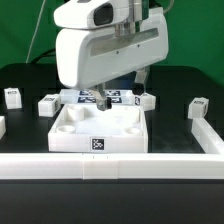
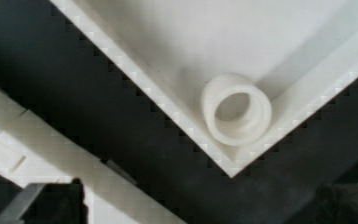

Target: Assemble one leg

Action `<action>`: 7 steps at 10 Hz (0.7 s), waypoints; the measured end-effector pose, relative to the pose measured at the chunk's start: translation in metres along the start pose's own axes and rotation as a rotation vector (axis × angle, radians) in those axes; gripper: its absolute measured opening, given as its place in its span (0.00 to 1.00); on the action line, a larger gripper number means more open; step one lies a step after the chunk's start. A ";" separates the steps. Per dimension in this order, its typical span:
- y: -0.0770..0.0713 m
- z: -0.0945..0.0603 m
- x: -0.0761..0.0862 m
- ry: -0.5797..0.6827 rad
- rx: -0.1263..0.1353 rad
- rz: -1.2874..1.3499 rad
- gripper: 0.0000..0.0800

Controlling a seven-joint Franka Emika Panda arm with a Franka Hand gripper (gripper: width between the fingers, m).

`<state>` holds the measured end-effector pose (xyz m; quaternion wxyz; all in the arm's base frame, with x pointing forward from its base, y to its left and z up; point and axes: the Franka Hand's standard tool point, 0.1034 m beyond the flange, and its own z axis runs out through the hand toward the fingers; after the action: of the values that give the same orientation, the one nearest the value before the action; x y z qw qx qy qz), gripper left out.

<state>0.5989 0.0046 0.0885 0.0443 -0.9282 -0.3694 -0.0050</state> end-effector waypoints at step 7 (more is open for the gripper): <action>-0.007 0.011 -0.011 -0.004 0.000 -0.106 0.81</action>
Offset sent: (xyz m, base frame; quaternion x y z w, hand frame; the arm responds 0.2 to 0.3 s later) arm 0.0000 0.0000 0.0000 0.0000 0.0000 0.0000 1.0000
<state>0.5856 0.0027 0.0777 0.0432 -0.9072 -0.4183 -0.0058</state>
